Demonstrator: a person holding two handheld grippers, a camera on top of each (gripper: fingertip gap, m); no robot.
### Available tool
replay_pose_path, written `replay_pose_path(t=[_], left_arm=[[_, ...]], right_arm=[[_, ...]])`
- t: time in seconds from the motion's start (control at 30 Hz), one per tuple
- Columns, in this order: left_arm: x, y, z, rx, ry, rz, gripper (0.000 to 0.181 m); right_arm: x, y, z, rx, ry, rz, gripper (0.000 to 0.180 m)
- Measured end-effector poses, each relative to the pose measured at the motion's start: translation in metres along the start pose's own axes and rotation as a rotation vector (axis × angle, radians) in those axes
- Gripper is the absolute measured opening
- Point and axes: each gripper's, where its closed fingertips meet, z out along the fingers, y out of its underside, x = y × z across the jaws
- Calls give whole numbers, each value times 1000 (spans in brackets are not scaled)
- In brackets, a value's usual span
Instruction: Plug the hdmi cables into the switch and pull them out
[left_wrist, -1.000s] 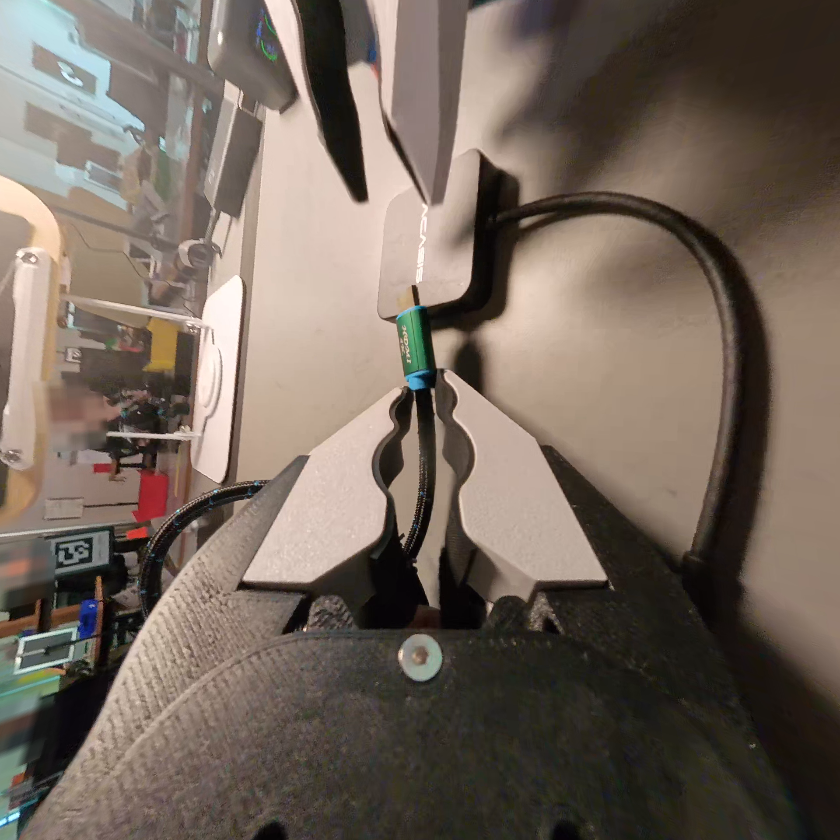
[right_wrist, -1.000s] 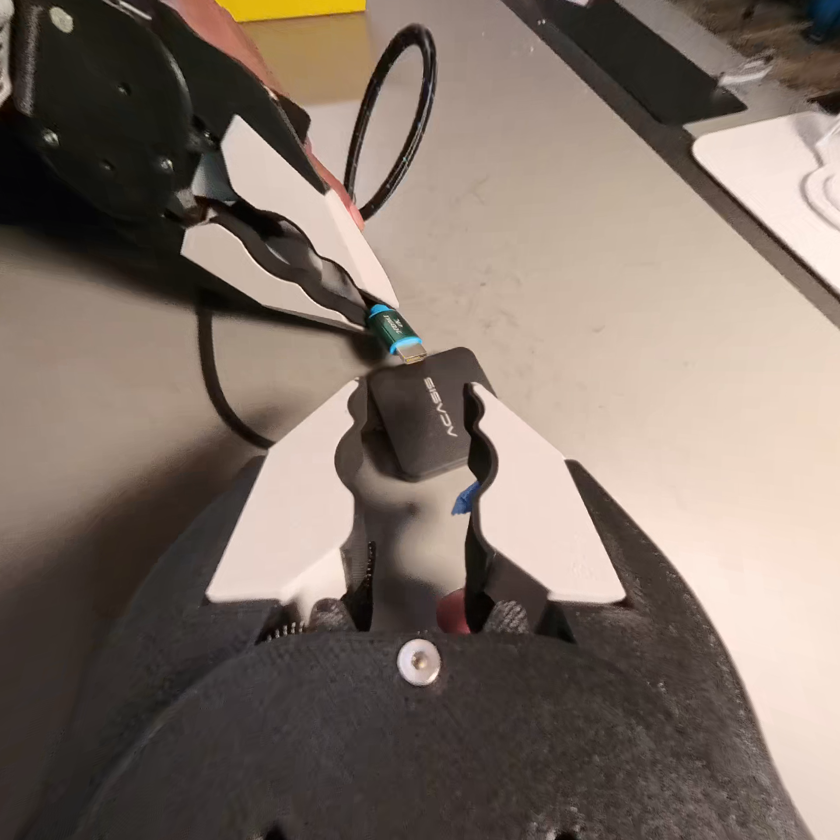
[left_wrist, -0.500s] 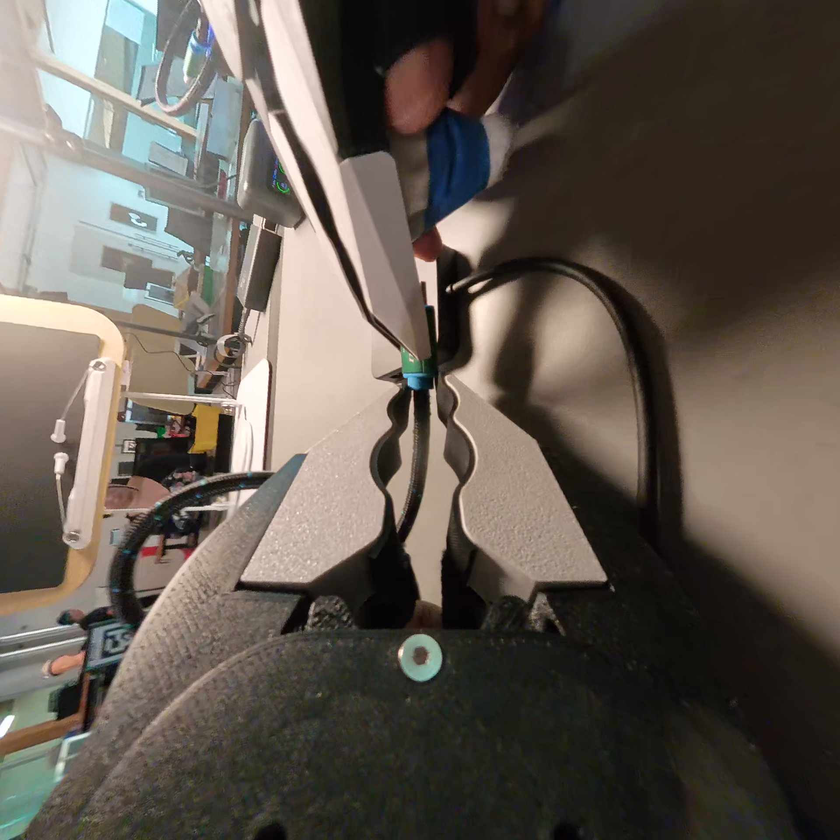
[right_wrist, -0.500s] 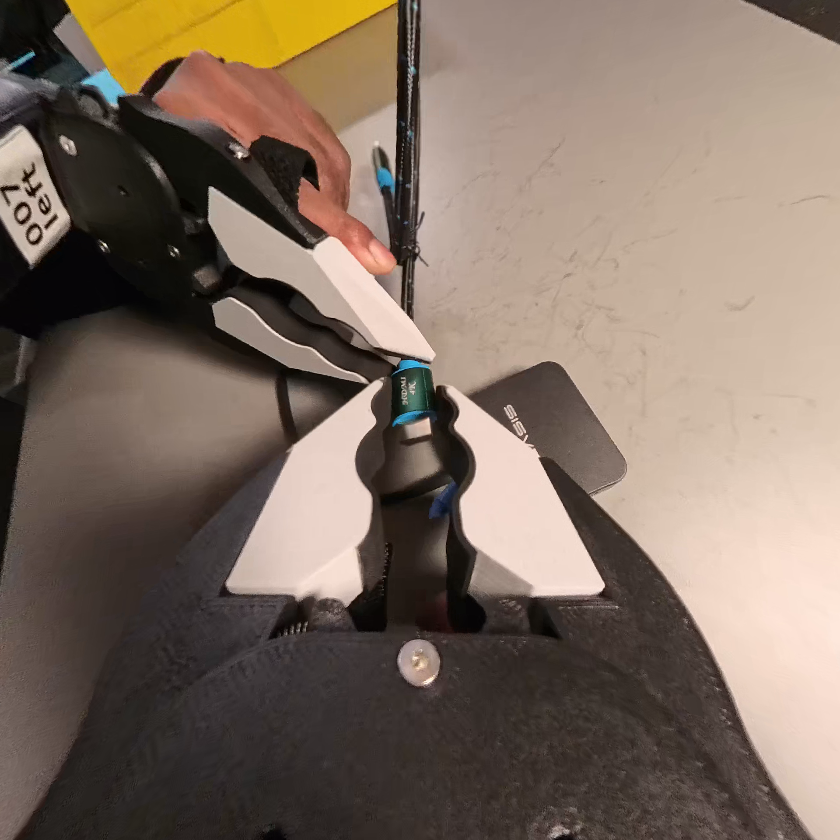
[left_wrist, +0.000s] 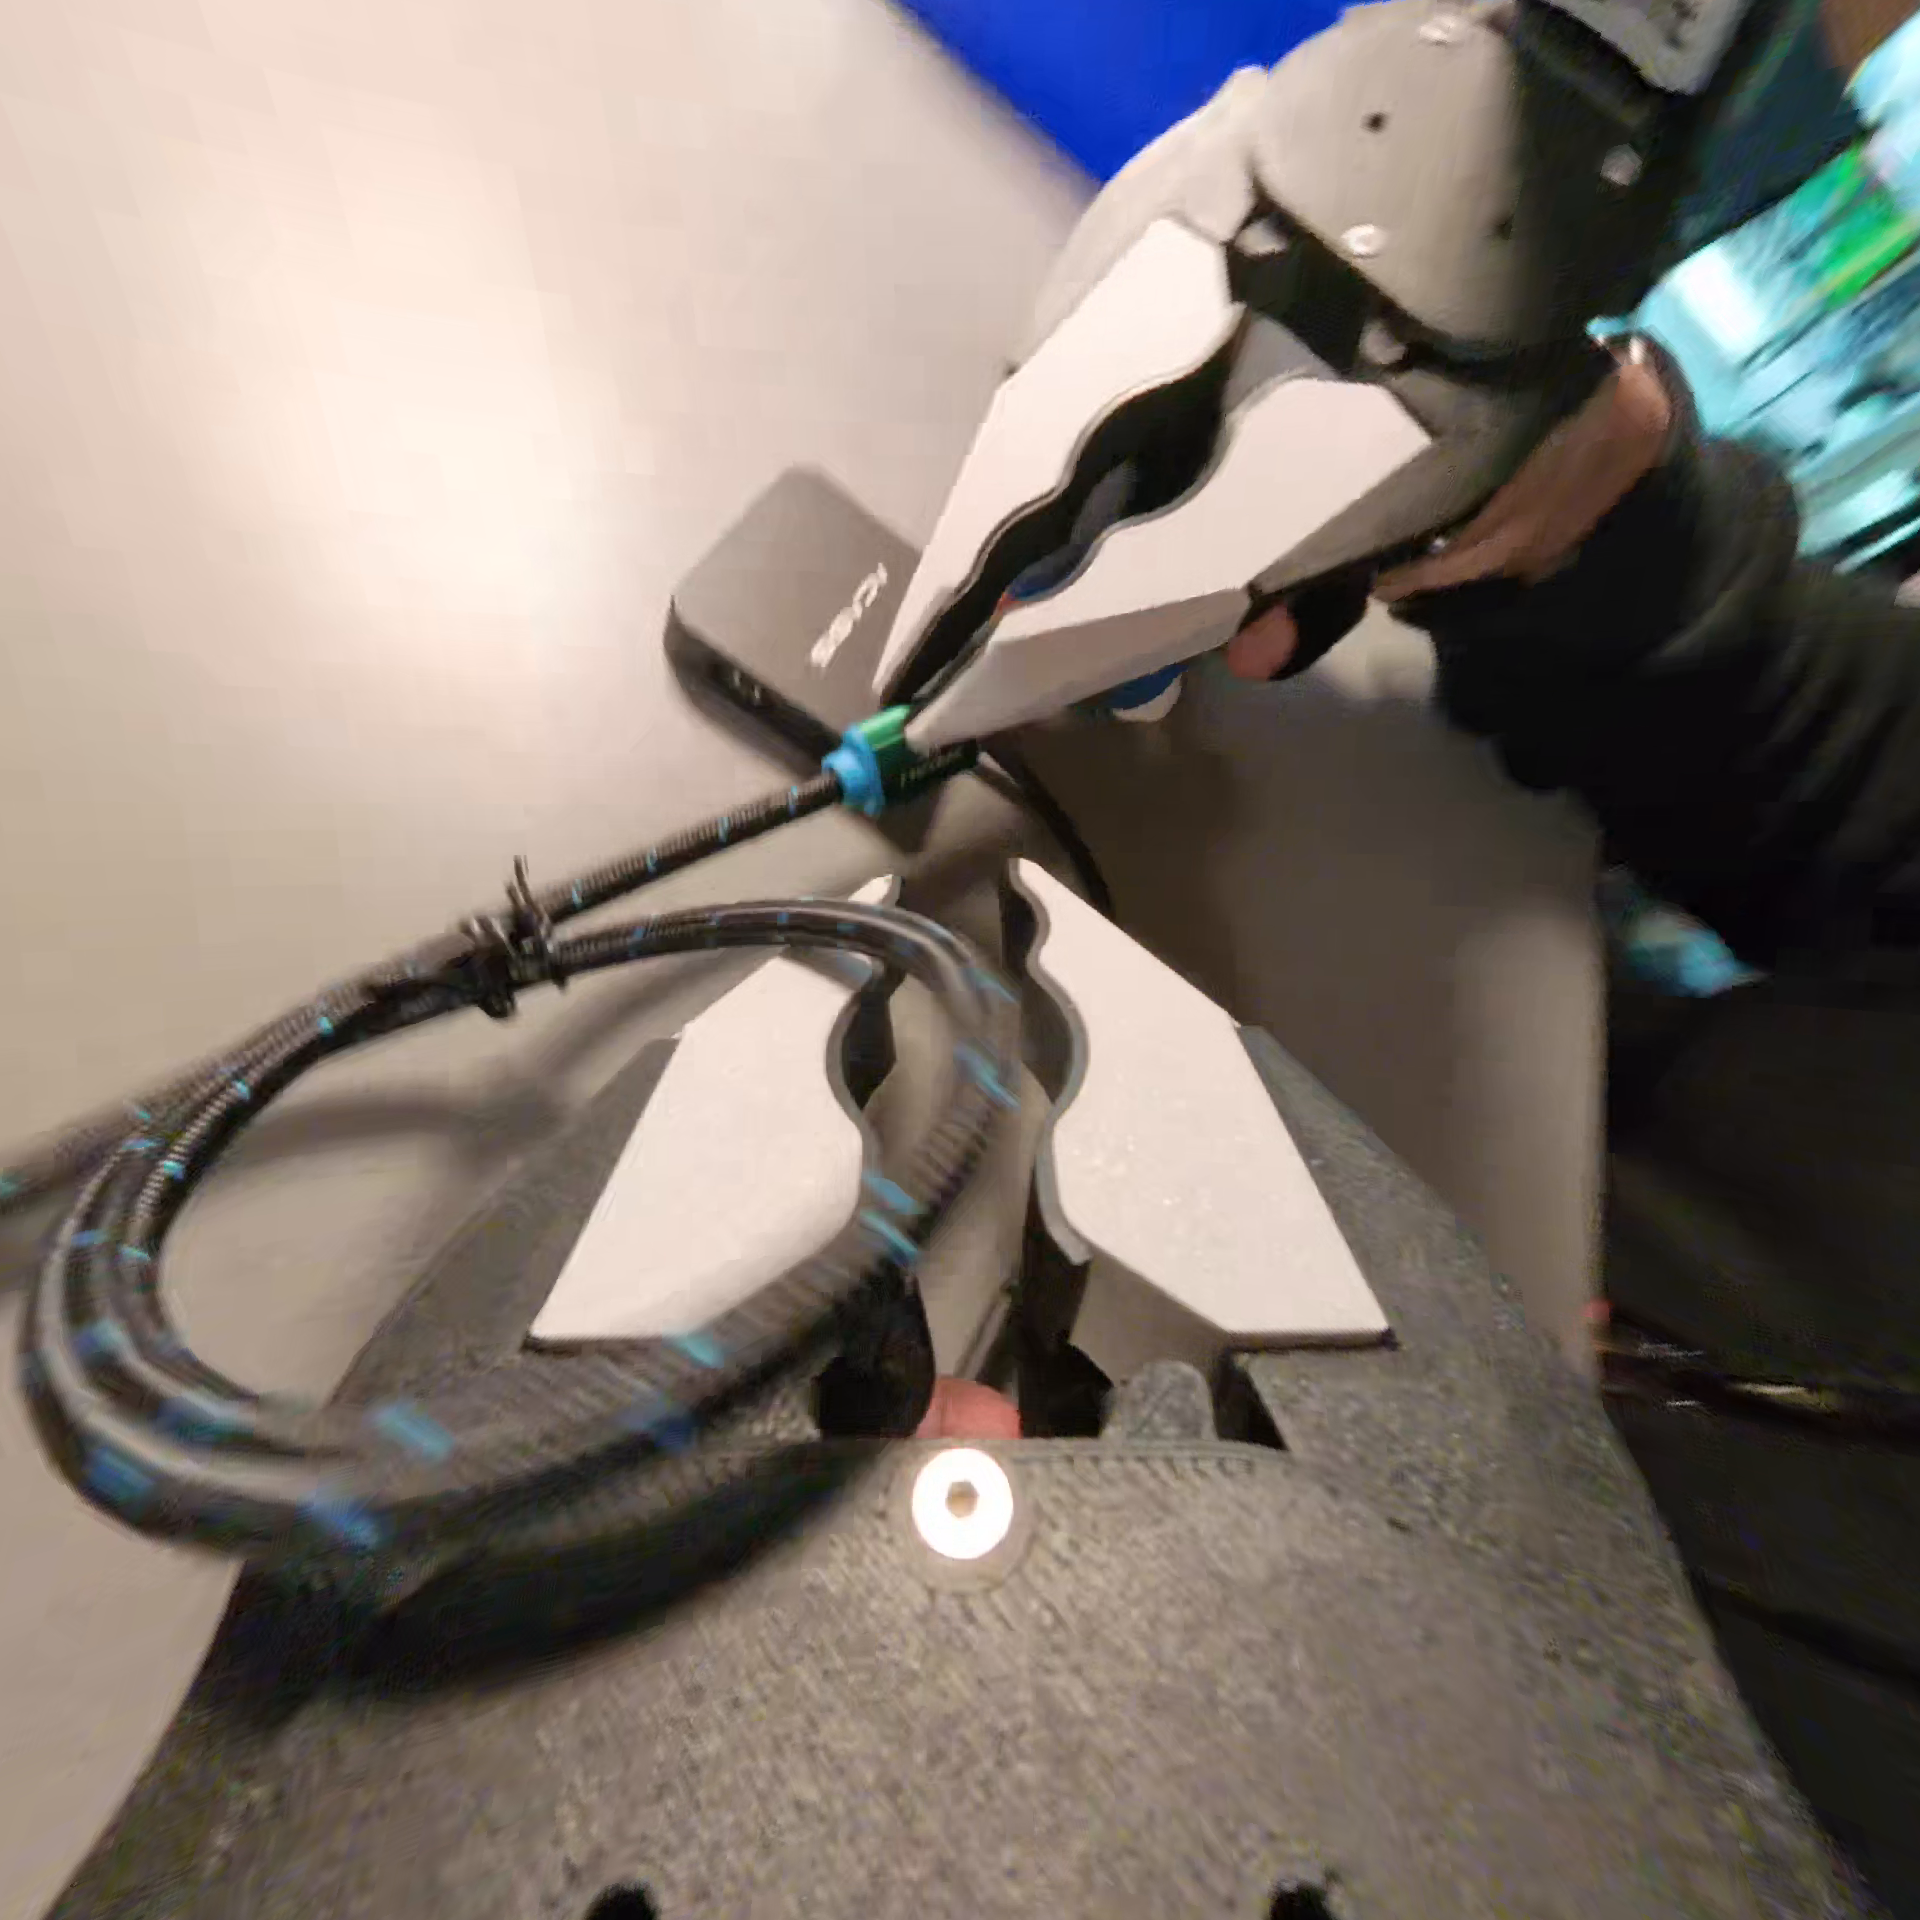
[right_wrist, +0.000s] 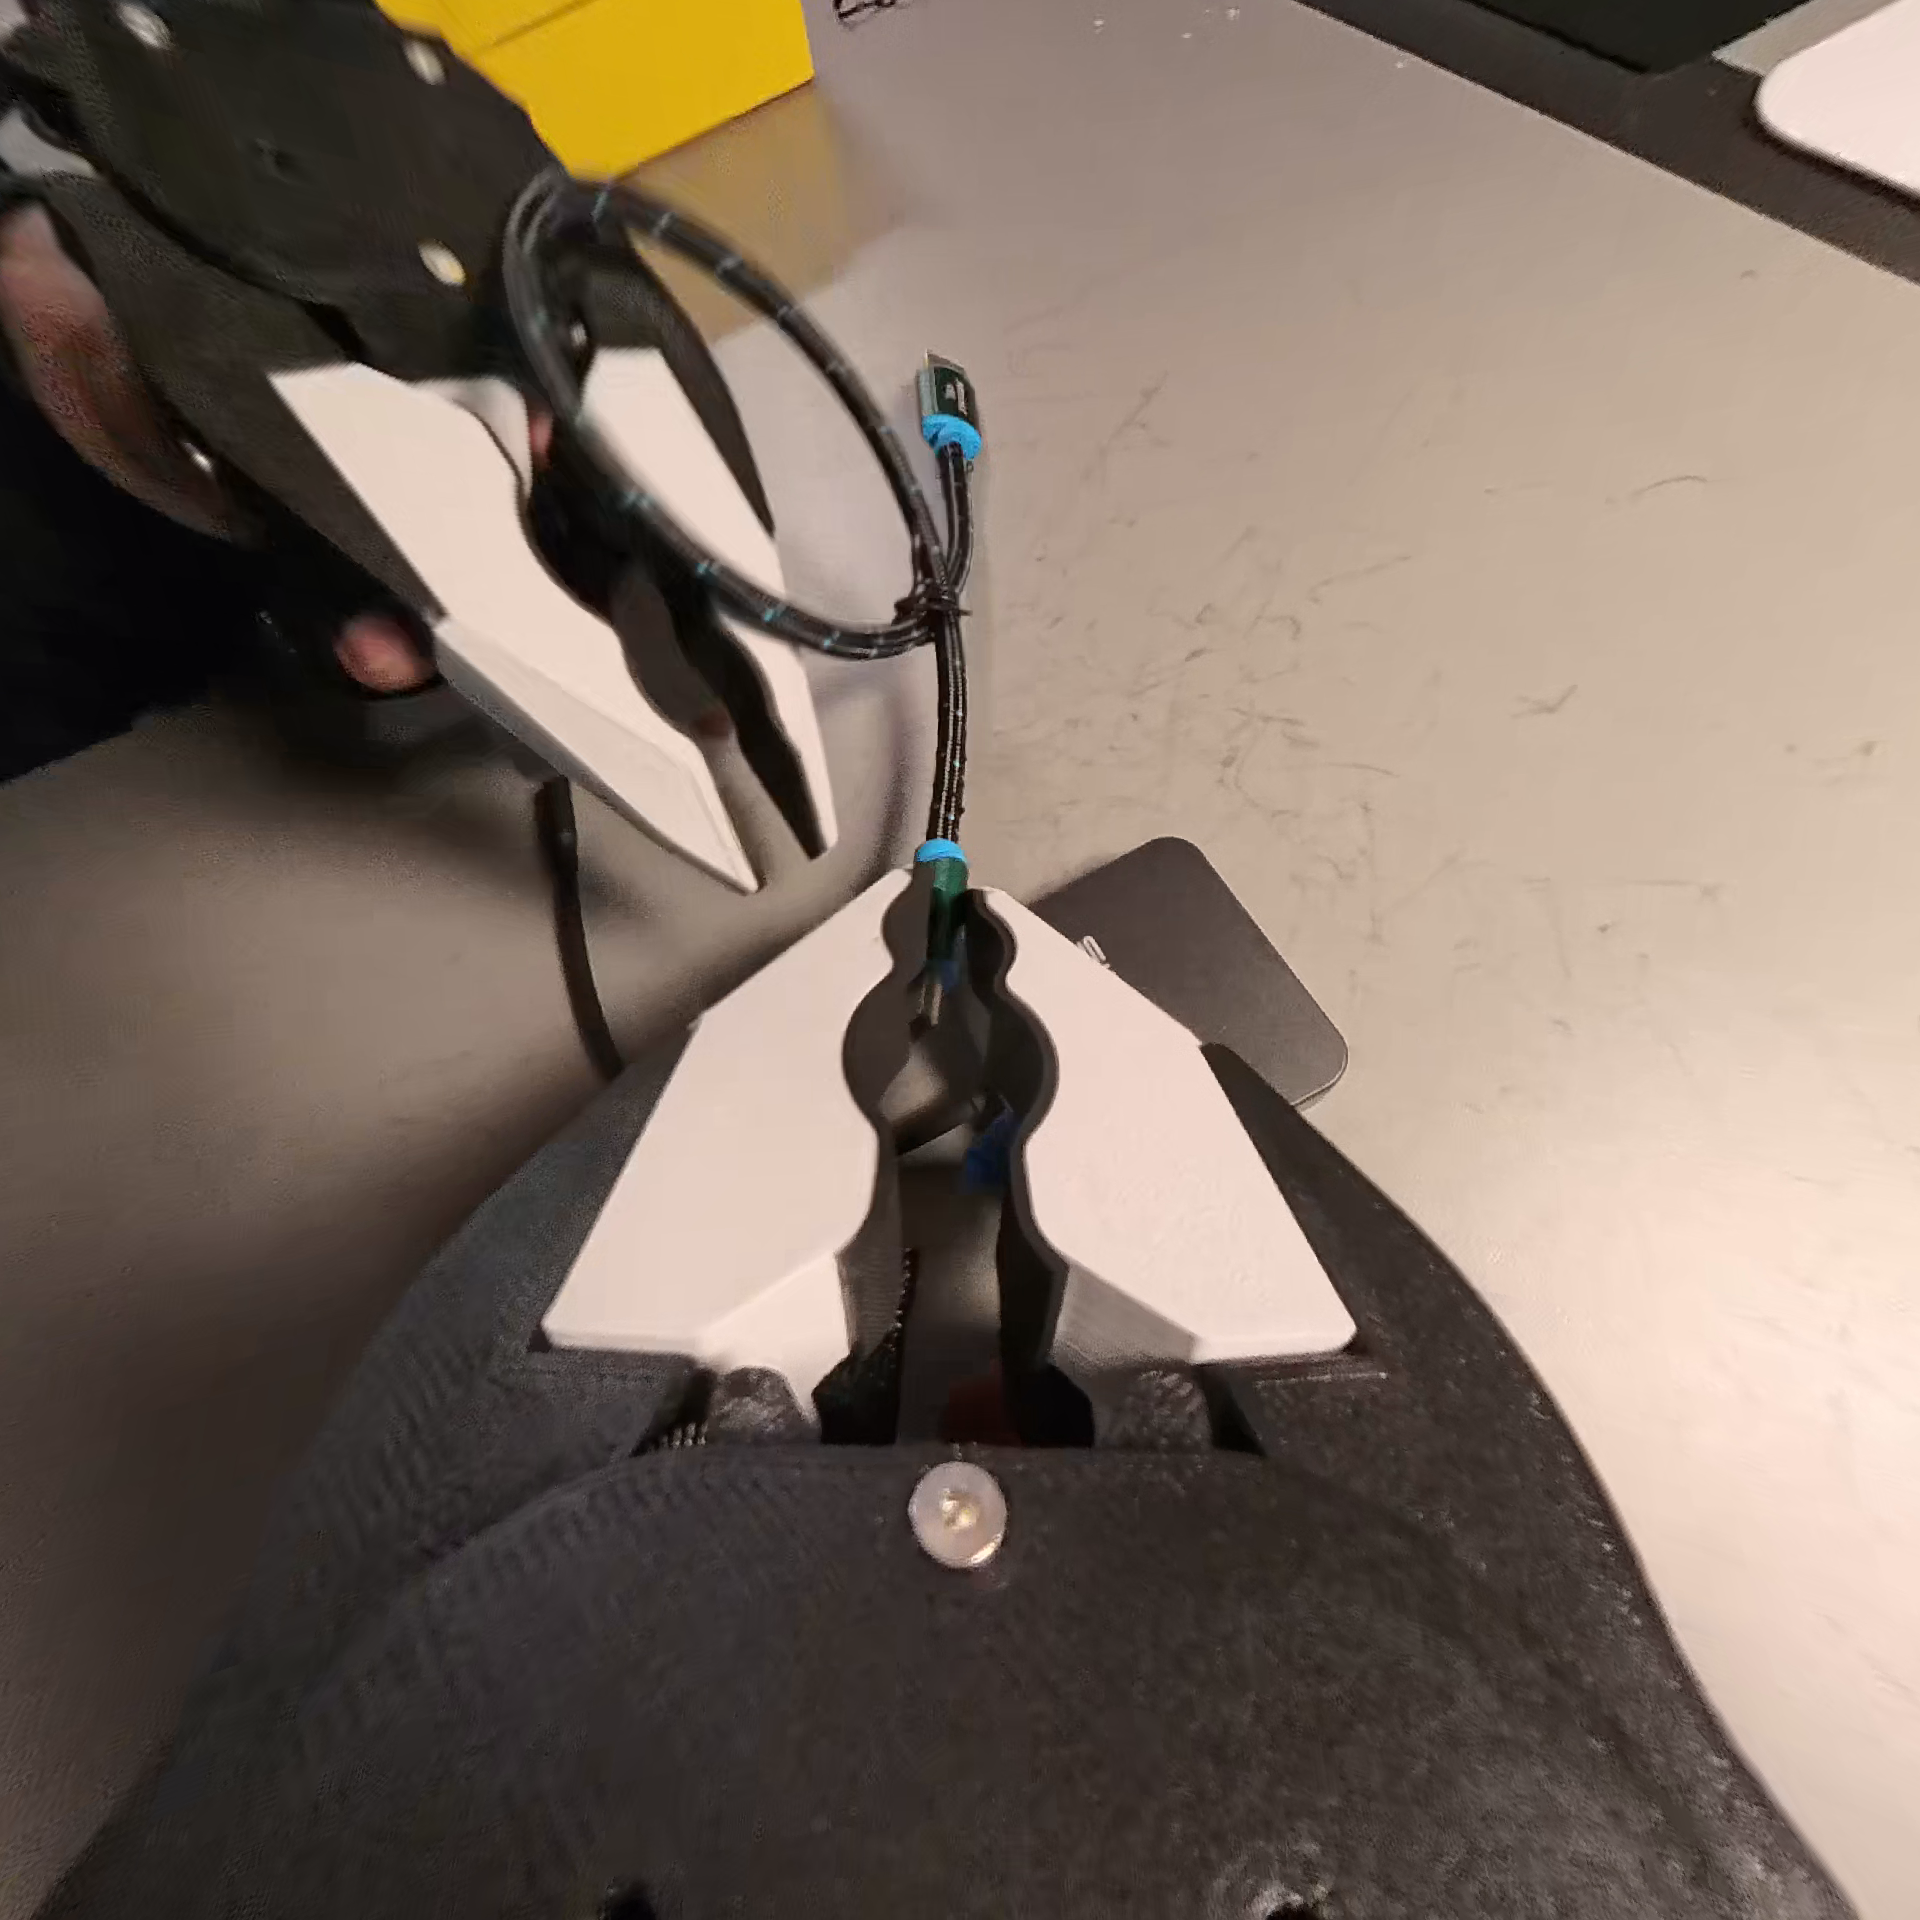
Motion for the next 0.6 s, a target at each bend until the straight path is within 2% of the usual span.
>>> replay_pose_path(t=[0.03, 0.1, 0.27, 0.37, 0.53, 0.6], left_arm=[[0, 4, 2, -12, 32, -86, 18], [-5, 7, 7, -10, 43, -158, 20], [-14, 3, 7, 22, 11, -203, 20], [-17, 2, 6, 25, -13, -193, 20], [-21, -6, 2, 79, -22, -216, 18], [-21, -10, 1, 107, -7, -236, 15]], right_arm=[[2, -1, 0, 3, 3, 25, 1], [0, -2, 0, 12, -20, 69, 1], [3, 1, -1, -24, 39, -19, 3], [-3, 9, -2, -93, 68, -124, 27], [-2, 19, -6, -210, 194, -366, 41], [-1, 19, -2, -228, 238, -452, 53]])
